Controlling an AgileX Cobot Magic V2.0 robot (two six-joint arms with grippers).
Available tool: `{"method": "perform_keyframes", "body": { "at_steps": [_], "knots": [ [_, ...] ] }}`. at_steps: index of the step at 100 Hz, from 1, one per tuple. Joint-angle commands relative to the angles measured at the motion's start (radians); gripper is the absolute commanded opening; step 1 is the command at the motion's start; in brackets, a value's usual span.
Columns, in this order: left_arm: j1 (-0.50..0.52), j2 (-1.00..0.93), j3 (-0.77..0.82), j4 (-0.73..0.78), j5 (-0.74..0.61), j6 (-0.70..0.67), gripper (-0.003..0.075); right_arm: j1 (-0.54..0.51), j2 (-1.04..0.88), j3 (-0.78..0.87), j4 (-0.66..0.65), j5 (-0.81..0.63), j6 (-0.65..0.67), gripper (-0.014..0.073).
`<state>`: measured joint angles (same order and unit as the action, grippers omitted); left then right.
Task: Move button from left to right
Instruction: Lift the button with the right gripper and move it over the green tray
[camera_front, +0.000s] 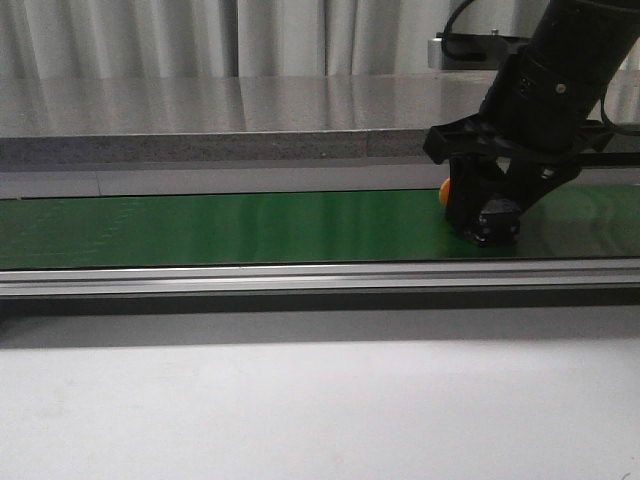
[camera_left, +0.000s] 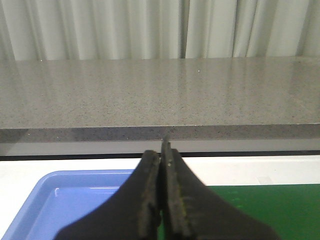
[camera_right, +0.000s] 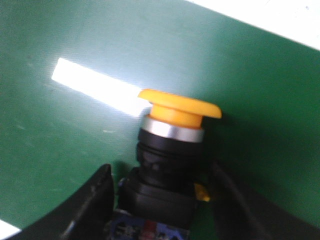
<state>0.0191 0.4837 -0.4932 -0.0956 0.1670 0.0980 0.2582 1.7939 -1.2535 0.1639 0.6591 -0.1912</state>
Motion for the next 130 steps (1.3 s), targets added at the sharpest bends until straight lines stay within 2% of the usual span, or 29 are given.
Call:
{"method": "perform_keyframes", "body": {
  "at_steps": [1, 16, 26, 47, 80, 107, 130],
  "knots": [
    [-0.007, 0.008, -0.028, -0.009, -0.075, -0.007, -0.002, -0.013, -0.069, -0.033, -0.001, -0.008, -0.007, 0.0206],
    [-0.007, 0.008, -0.028, -0.009, -0.075, -0.007, -0.002, -0.058, -0.129, -0.033, -0.011, 0.012, -0.007, 0.0206],
    [-0.007, 0.008, -0.028, -0.009, -0.075, -0.007, -0.002, -0.125, -0.18, -0.033, -0.029, 0.019, -0.007, 0.0206],
    [-0.007, 0.008, -0.028, -0.009, -0.075, -0.007, -0.002, -0.314, -0.246, -0.033, -0.072, 0.06, -0.024, 0.0206],
    [-0.007, 0.008, -0.028, -0.009, -0.075, -0.007, -0.002, -0.581, -0.244, -0.033, -0.078, 0.05, -0.176, 0.0206],
    [-0.007, 0.008, -0.028, -0.009, -0.075, -0.007, -0.002, -0.675, -0.206, -0.033, -0.091, -0.05, -0.354, 0.0206],
    [-0.007, 0.008, -0.028, -0.009, -0.075, -0.007, -0.002, -0.703, -0.111, -0.033, -0.105, -0.094, -0.359, 0.0206]
  ]
}}
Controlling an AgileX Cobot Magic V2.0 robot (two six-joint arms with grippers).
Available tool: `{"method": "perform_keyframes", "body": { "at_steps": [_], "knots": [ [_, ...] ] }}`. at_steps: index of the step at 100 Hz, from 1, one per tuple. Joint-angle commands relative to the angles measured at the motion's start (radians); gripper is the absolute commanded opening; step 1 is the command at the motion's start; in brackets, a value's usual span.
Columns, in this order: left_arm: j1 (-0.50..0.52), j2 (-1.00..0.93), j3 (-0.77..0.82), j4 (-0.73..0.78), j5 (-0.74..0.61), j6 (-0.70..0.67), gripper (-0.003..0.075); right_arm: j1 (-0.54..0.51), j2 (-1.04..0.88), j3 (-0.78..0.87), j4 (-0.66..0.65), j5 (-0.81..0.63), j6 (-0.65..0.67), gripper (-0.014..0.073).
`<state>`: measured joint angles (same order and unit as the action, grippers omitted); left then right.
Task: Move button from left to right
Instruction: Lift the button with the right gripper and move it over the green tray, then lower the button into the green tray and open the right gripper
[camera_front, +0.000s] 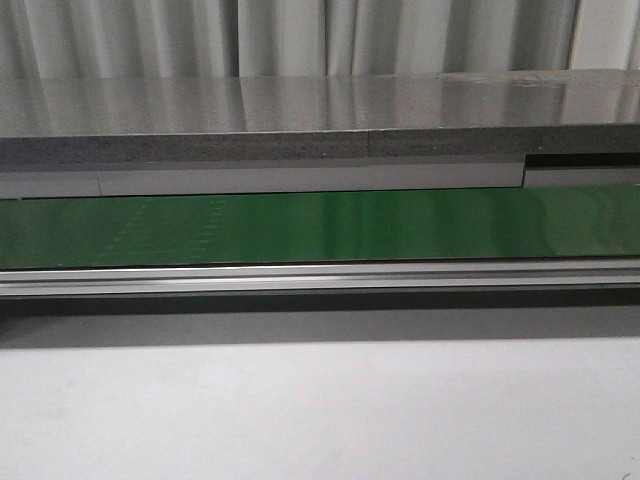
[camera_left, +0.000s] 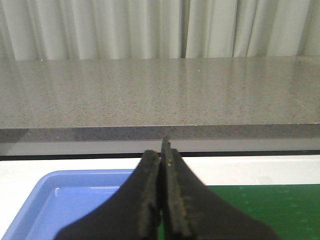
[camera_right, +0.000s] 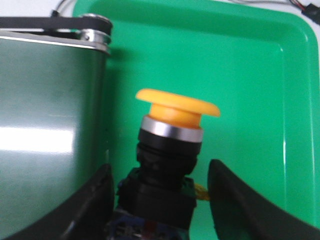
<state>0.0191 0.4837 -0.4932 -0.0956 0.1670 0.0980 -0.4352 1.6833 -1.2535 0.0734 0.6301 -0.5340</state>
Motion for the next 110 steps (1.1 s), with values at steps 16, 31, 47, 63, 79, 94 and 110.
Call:
{"method": "perform_keyframes", "body": {
  "at_steps": [16, 31, 47, 63, 79, 94, 110],
  "knots": [
    [-0.007, 0.008, -0.028, -0.009, -0.075, -0.007, -0.002, -0.009, 0.064, -0.033, -0.022, -0.075, -0.016, 0.0206],
    [-0.007, 0.008, -0.028, -0.009, -0.075, -0.007, -0.002, -0.009, 0.108, -0.033, -0.022, -0.082, -0.016, 0.0206],
    [-0.007, 0.008, -0.028, -0.009, -0.075, -0.007, -0.002, -0.009, 0.139, -0.033, -0.022, -0.091, -0.016, 0.0206],
    [-0.007, 0.008, -0.028, -0.009, -0.075, -0.007, -0.002, -0.009, 0.143, -0.033, -0.022, -0.104, -0.016, 0.0207],
    [-0.007, 0.008, -0.028, -0.009, -0.075, -0.007, -0.002, -0.009, 0.143, -0.033, -0.022, -0.109, -0.016, 0.0313],
    [-0.007, 0.008, -0.028, -0.009, -0.075, -0.007, -0.002, -0.009, 0.143, -0.033, -0.02, -0.11, -0.016, 0.0443],
    [-0.007, 0.008, -0.028, -0.009, -0.075, -0.007, -0.002, -0.009, 0.143, -0.033, -0.016, -0.112, -0.016, 0.0449]
  ]
}}
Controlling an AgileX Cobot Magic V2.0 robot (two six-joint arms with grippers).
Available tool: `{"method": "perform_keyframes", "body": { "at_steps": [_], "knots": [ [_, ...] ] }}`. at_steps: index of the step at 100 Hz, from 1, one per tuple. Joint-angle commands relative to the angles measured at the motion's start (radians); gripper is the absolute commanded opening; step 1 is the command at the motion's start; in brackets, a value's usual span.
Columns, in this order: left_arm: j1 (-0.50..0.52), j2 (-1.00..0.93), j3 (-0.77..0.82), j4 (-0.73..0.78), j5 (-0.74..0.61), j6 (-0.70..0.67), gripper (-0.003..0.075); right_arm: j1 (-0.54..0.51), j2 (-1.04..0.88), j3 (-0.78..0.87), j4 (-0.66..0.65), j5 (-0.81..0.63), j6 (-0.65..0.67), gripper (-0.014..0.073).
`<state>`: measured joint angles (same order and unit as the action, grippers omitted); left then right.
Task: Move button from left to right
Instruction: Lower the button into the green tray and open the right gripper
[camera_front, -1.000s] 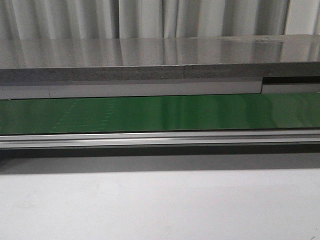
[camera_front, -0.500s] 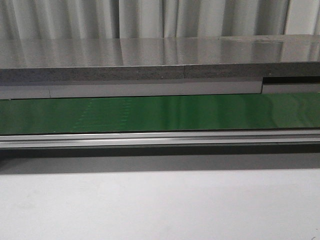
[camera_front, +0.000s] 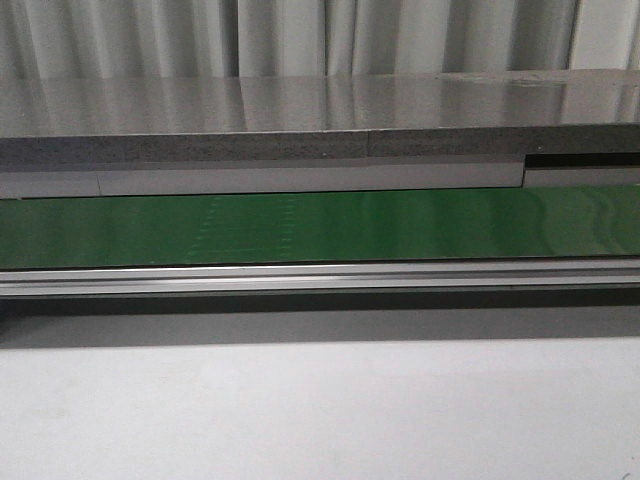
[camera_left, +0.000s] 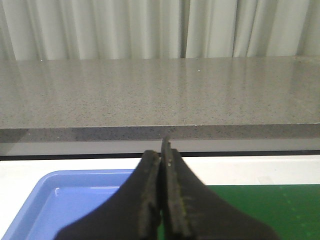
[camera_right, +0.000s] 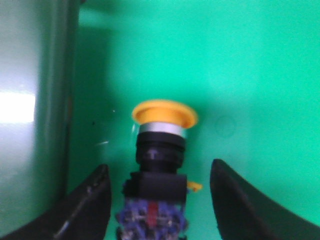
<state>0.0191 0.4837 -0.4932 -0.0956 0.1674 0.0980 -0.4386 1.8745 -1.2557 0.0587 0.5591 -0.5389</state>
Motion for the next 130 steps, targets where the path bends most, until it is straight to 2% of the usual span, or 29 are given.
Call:
{"method": "perform_keyframes", "body": {
  "at_steps": [1, 45, 75, 130],
  "knots": [
    [-0.007, 0.008, -0.028, -0.009, -0.076, -0.007, -0.002, -0.006, -0.048, -0.031, -0.001, -0.04, -0.011, 0.0449],
    [-0.007, 0.008, -0.028, -0.009, -0.076, -0.007, -0.002, -0.006, -0.087, -0.031, 0.041, -0.048, -0.01, 0.0449],
    [-0.007, 0.008, -0.028, -0.009, -0.076, -0.007, -0.002, 0.022, -0.22, -0.031, 0.251, -0.075, -0.01, 0.0449],
    [-0.007, 0.008, -0.028, -0.009, -0.076, -0.007, -0.002, 0.321, -0.443, 0.022, 0.36, -0.144, -0.01, 0.0448]
  ]
}}
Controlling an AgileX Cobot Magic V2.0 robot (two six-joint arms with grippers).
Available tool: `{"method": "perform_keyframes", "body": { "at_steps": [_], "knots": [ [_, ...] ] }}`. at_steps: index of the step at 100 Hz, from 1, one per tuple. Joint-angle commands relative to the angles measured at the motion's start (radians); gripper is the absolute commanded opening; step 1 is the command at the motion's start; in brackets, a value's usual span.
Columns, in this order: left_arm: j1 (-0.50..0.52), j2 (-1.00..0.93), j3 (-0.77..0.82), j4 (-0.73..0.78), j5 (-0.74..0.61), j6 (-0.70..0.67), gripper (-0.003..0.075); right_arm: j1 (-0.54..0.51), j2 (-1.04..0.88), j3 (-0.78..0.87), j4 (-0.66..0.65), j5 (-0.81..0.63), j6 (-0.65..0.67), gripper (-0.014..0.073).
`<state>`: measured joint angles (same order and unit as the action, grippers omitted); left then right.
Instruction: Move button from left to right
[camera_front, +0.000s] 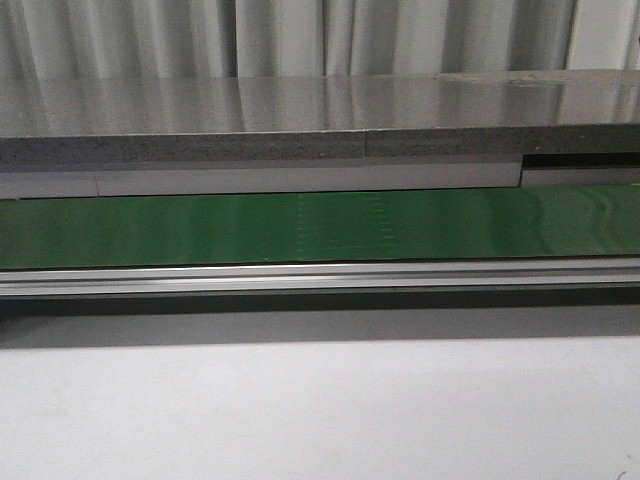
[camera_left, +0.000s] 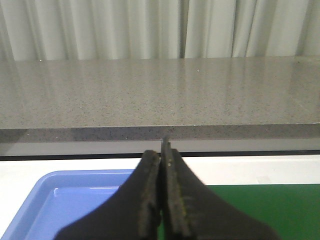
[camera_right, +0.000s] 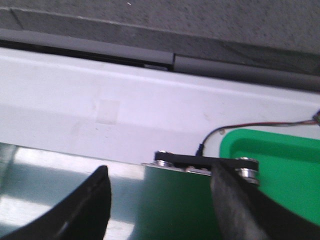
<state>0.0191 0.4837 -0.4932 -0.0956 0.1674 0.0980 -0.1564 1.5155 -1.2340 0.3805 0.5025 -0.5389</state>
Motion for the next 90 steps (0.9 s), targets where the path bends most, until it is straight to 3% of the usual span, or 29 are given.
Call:
{"method": "perform_keyframes", "body": {
  "at_steps": [1, 39, 90],
  "knots": [
    [-0.007, 0.008, -0.028, -0.009, -0.076, -0.007, -0.002, 0.043, -0.091, 0.007, 0.038, -0.09, -0.01, 0.0448],
    [-0.007, 0.008, -0.028, -0.009, -0.076, -0.007, -0.002, 0.2, -0.353, 0.335, 0.106, -0.326, -0.01, 0.0448],
    [-0.007, 0.008, -0.028, -0.009, -0.076, -0.007, -0.002, 0.208, -0.815, 0.724, 0.144, -0.414, -0.01, 0.0448]
  ]
}}
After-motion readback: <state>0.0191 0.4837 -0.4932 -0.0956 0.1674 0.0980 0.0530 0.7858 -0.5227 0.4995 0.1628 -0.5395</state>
